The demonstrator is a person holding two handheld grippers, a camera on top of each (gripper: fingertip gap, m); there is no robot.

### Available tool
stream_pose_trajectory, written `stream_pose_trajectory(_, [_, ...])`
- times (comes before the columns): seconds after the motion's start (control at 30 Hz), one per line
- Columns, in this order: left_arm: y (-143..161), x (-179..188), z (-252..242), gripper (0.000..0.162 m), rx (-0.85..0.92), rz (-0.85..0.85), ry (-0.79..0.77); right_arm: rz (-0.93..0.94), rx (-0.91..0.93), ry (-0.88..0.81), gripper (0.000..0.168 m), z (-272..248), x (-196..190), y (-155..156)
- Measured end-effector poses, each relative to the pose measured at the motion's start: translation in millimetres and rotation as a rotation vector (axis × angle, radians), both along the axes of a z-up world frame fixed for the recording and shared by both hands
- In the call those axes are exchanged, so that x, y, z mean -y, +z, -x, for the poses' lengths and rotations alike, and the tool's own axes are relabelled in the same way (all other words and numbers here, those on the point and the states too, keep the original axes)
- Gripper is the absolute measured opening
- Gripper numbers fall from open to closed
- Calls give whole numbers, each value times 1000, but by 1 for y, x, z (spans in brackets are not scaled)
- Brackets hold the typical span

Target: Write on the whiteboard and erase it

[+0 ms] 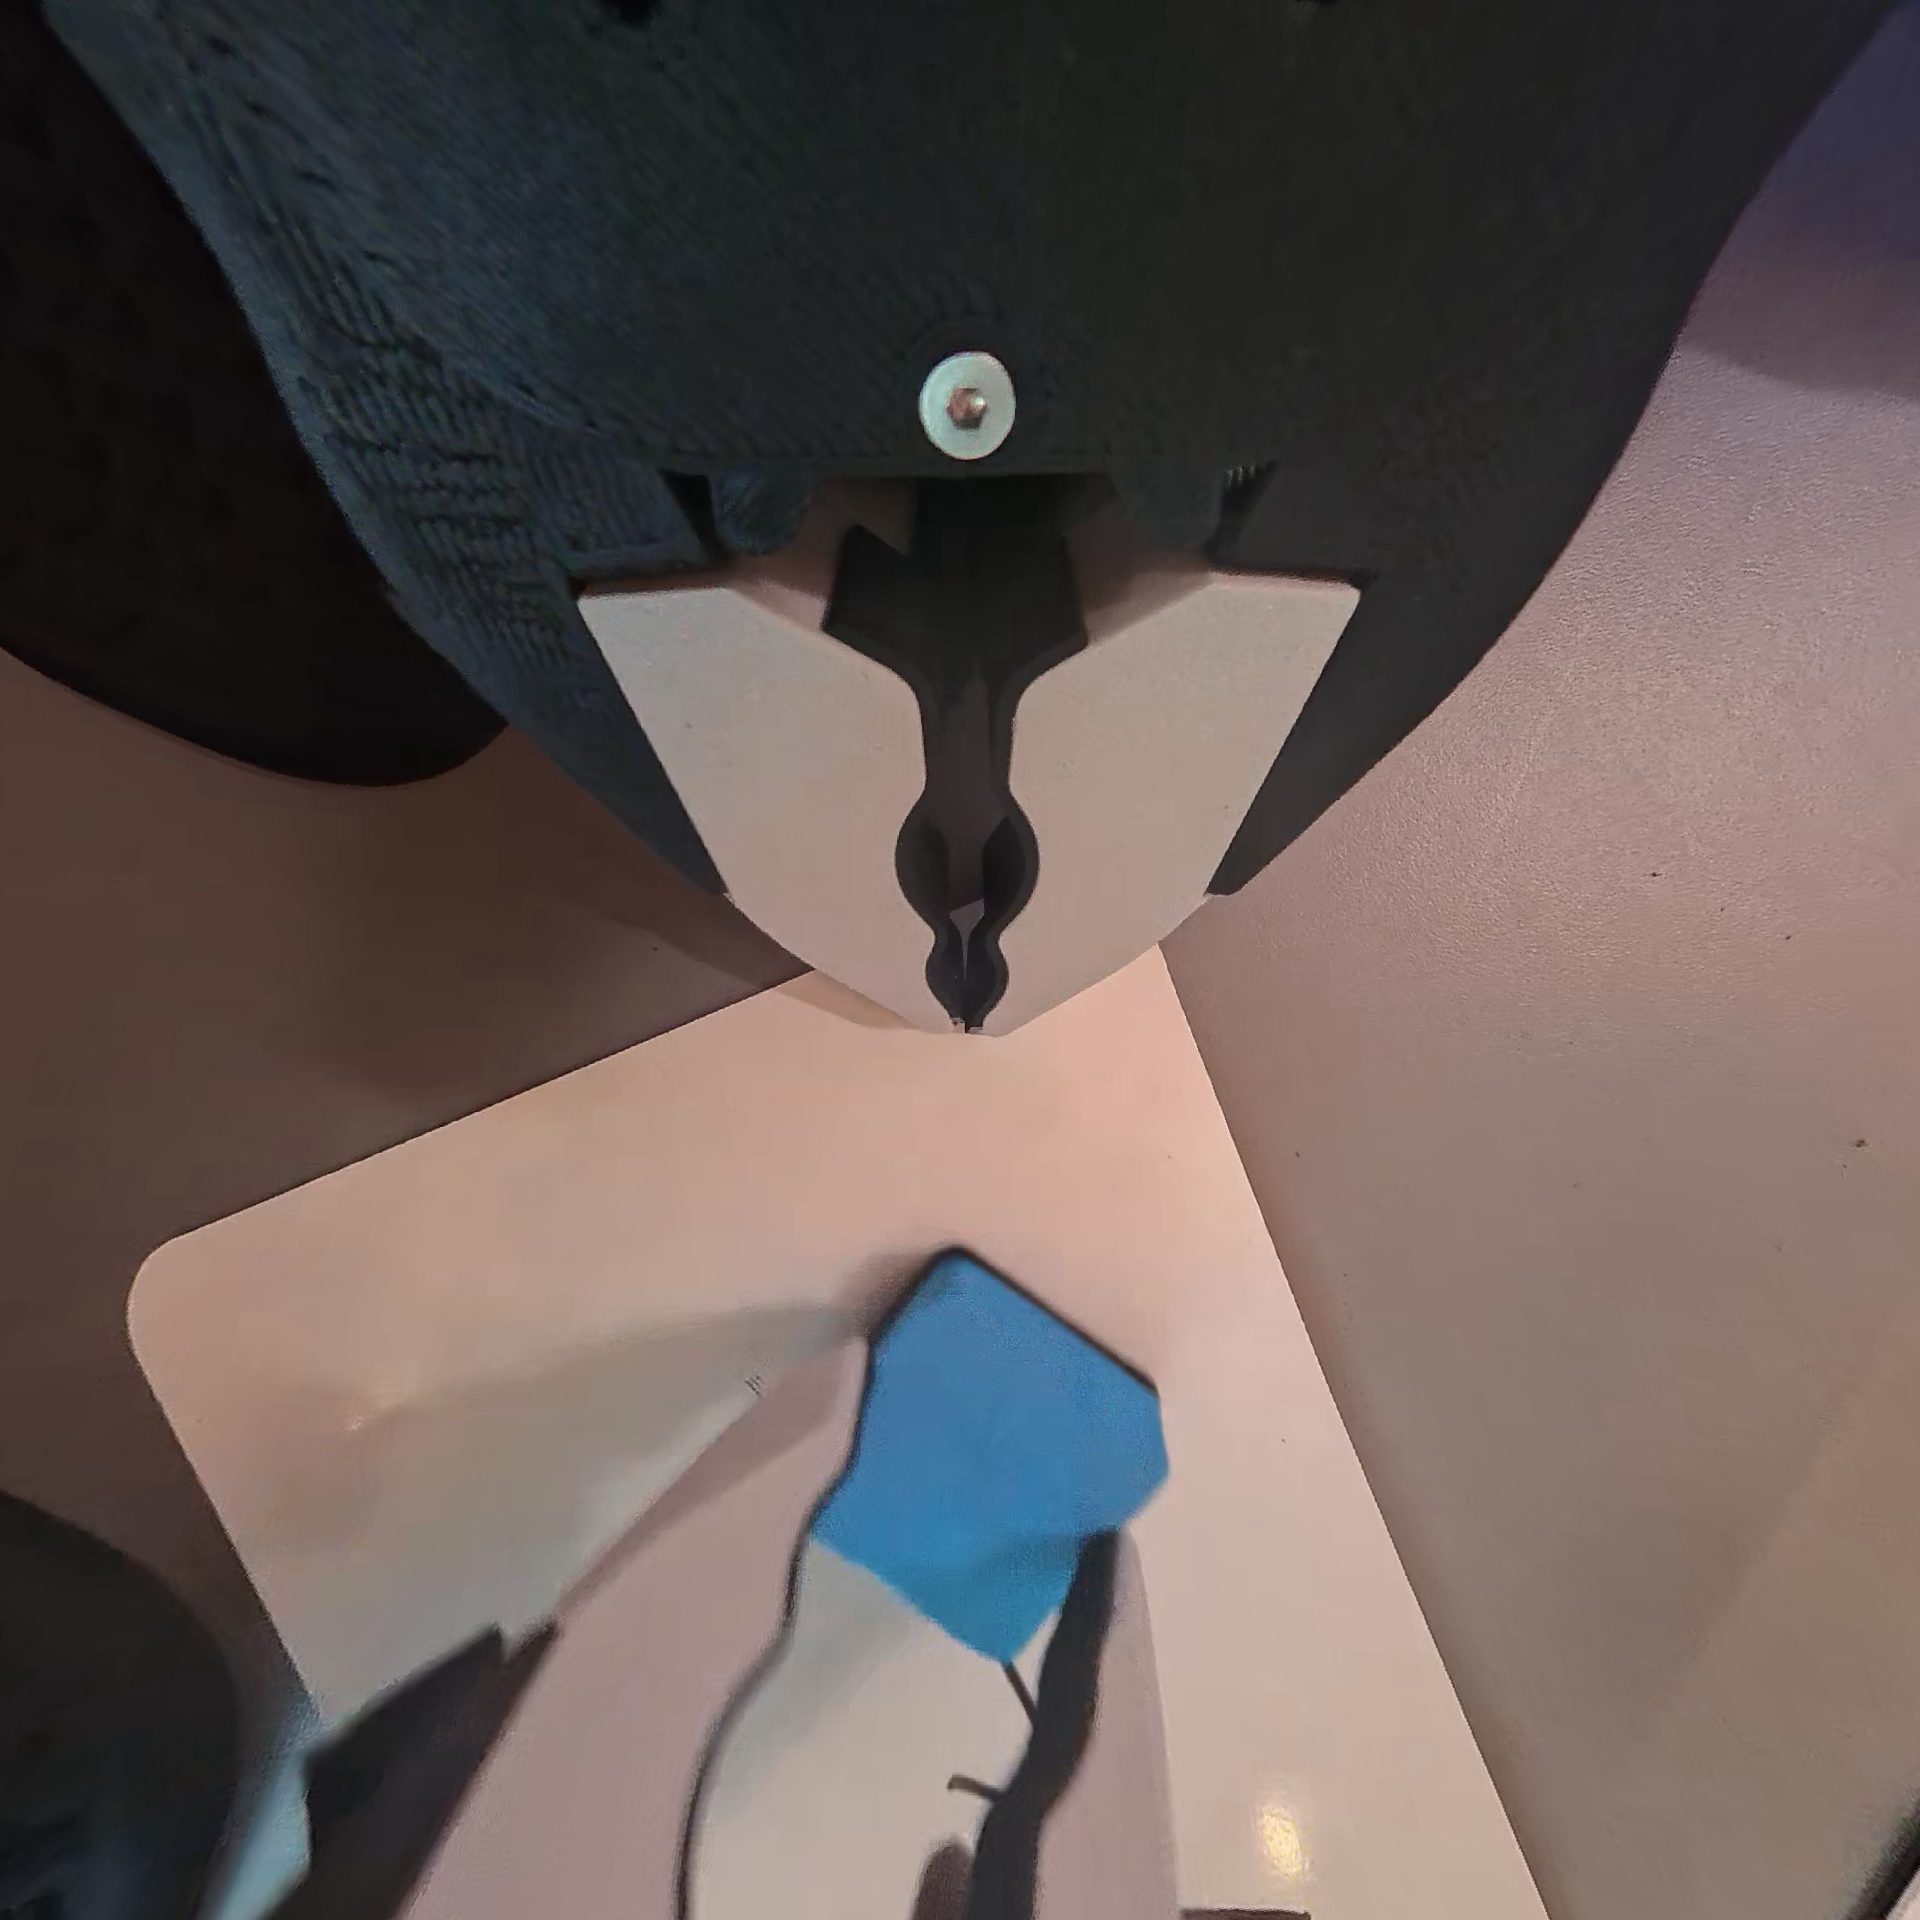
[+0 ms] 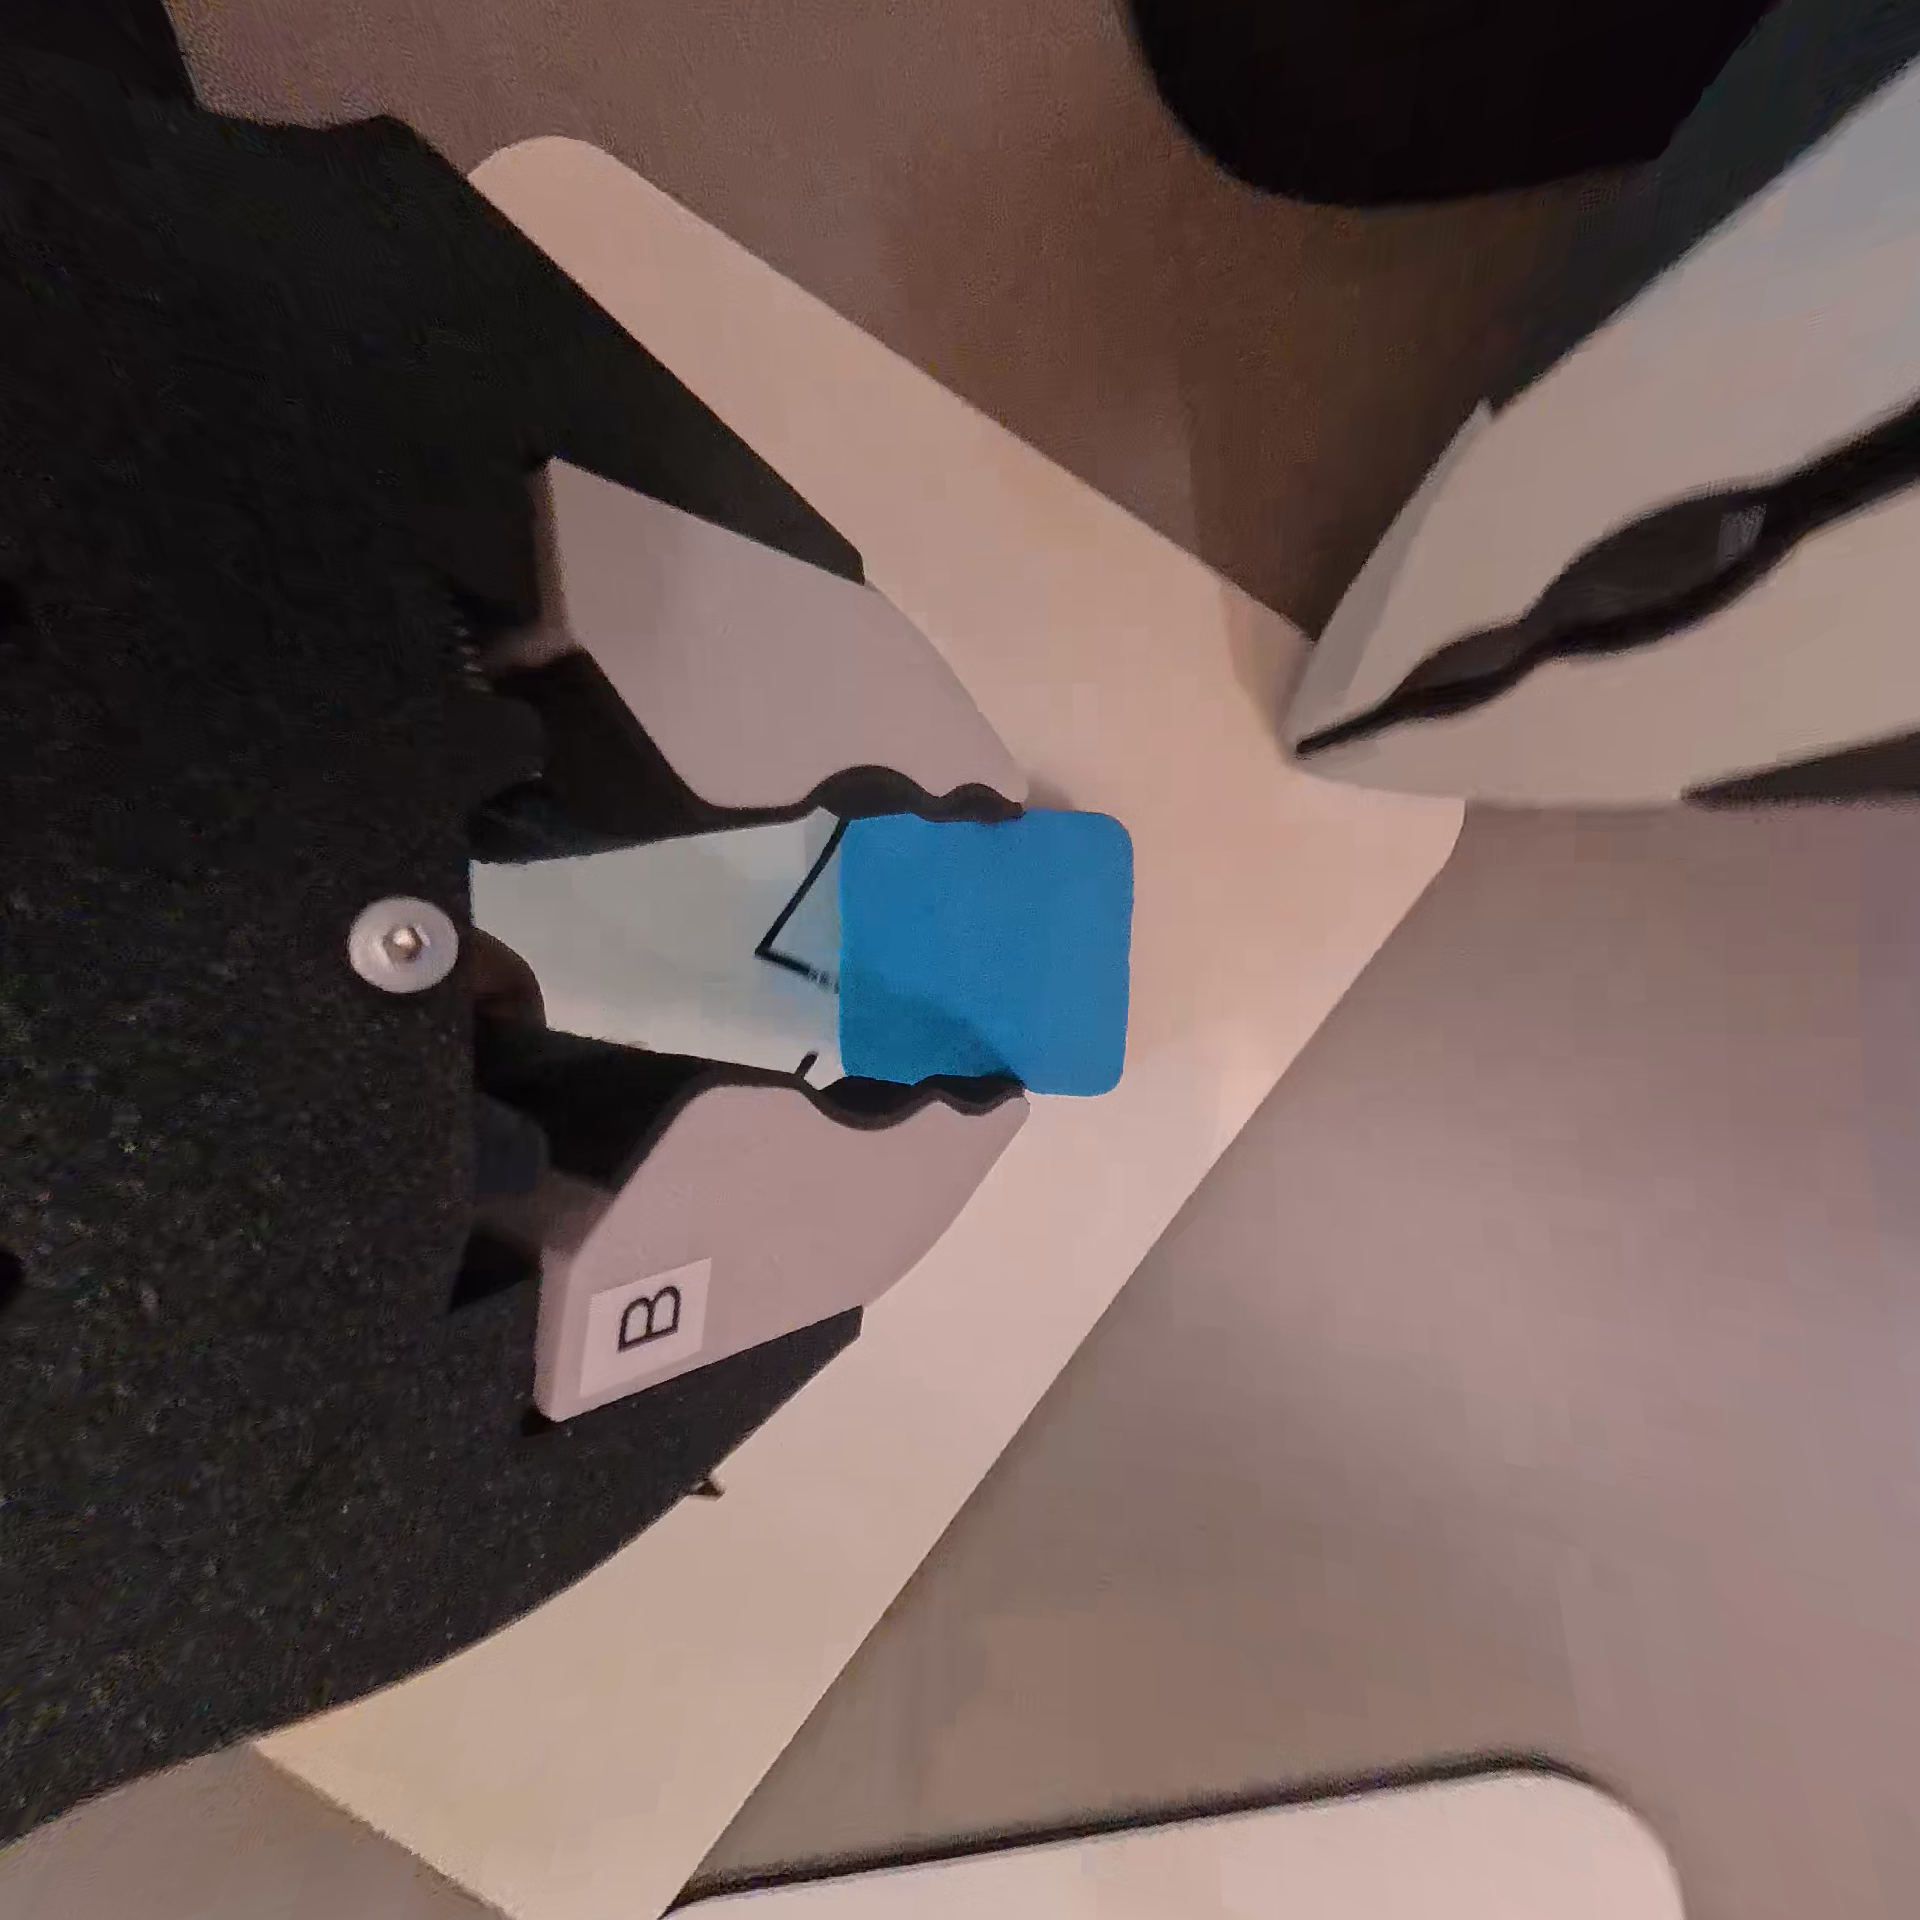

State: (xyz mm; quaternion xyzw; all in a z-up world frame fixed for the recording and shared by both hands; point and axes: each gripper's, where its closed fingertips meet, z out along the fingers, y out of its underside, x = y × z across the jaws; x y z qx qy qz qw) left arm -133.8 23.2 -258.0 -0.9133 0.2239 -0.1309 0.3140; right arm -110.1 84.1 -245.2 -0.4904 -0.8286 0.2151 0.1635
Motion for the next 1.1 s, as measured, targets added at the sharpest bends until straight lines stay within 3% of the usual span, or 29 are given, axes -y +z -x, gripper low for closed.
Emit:
stream_pose_trajectory(0.1, [0,1,0,2,11,4,2,38,49,164,48,-29,24,0])
stream_pose_trajectory(0.23, [0,1,-1,2,5,0,-3,8,31,-23,48,-13,-28,0])
stream_pose_trajectory(0.3, [0,1,-1,1,8,0,-1,18,-36,2,48,-7,-10,1])
stream_pose_trajectory(0.4, [0,0,0,2,8,-1,-1,33,36,166,48,-38,11,1])
stream_pose_trajectory(0.5, [0,1,0,2,0,-2,-4,-18,36,1,48,-30,-36,0])
stream_pose_trajectory(0.53, [0,1,0,2,-3,-3,-5,-3,17,-31,48,-26,-36,0])
stream_pose_trajectory(0.67, [0,0,0,2,0,-3,-5,-9,18,137,48,-47,-2,0])
stream_pose_trajectory(0.7, [0,0,0,2,-1,-3,-6,6,46,132,48,-53,-11,0])
stream_pose_trajectory(0.8, [0,0,0,2,-8,-3,-8,-52,44,-133,48,-42,-78,-1])
stream_pose_trajectory(0.87, [0,1,-1,2,-9,-2,-7,-55,-12,-155,48,-31,-68,-1])
stream_pose_trajectory(0.93, [0,1,-1,2,-4,-1,-6,-174,-45,-43,49,-32,-44,-5])
stream_pose_trajectory(1.0, [0,1,0,1,-1,0,-7,-133,6,49,49,-47,-34,-4])
stream_pose_trajectory(1.03, [0,1,0,2,-2,0,-8,-53,32,23,49,-50,-42,-2])
stream_pose_trajectory(1.1, [0,1,0,2,-6,0,-10,-93,36,-144,49,-47,-94,-3])
